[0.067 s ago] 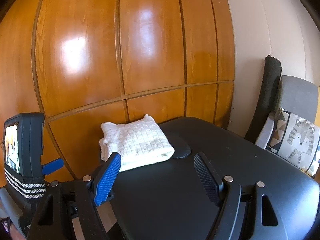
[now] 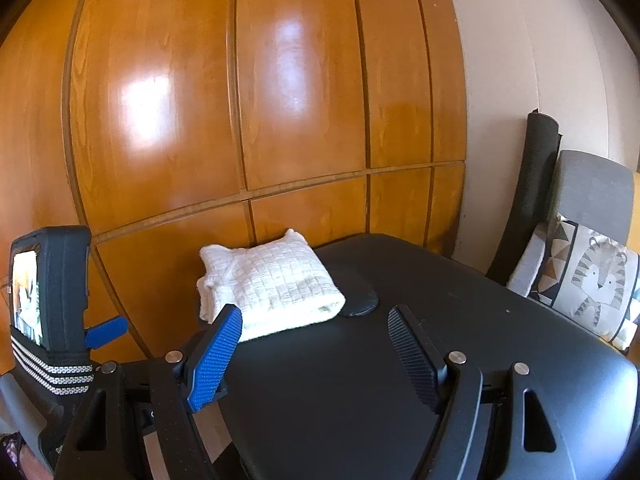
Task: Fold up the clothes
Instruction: 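Swing both tools from the white towel toward the beige sweater pile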
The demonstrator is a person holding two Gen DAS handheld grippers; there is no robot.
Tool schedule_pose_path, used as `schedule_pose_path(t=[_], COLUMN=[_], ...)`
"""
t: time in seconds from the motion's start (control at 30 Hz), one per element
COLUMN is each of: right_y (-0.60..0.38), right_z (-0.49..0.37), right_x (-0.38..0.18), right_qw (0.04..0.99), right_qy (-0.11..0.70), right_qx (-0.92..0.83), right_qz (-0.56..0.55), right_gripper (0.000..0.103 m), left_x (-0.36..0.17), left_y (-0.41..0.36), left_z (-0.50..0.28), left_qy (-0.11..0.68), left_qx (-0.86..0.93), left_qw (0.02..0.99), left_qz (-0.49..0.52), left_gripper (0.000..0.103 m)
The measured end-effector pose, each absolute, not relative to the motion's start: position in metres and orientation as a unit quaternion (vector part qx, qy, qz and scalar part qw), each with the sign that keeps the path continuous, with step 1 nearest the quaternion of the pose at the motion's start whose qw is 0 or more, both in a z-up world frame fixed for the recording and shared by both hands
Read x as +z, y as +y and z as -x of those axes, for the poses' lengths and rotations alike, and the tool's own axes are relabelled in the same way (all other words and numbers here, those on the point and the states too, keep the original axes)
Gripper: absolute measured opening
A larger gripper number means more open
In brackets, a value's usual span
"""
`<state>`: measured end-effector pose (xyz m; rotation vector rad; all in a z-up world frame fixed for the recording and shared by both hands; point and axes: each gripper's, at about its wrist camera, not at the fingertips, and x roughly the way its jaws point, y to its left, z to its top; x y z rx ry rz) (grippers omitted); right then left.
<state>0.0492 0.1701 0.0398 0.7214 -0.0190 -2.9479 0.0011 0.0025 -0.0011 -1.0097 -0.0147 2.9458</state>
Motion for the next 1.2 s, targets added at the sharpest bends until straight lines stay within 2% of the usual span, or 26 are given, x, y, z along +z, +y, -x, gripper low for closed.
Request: schedule_pose_path(t=[0.3, 0.53, 0.7, 1.2], right_y=[0.205, 0.234, 0.267, 0.411], right_z=[-0.078, -0.103, -0.141, -0.307], right_x=[0.054, 0.061, 0.062, 0.051], right_qw=[0.017, -0.015, -0.073, -0.289], right_qy=[-0.022, -0.034, -0.040, -0.129], right_qx=[-0.974, -0.975, -0.973, -0.927], right_qz=[-0.225, -0.217, -0.217, -0.202], right_gripper=[0.078, 0.078, 0.078, 0.078], left_x=[0.002, -0.002, -0.004, -0.001], left_y=[0.022, 0.059, 0.108, 0.275], left_z=[-0.013, -0.016, -0.019, -0.064], left_qy=[-0.008, -0.009, 0.010, 0.118], left_qx=[0.945, 0.942, 0.937, 0.904], left_qw=[0.013, 0.057, 0.115, 0.277], left_qz=[0.328, 0.330, 0.331, 0.303], left_gripper=[0.103, 0.103, 0.103, 0.103])
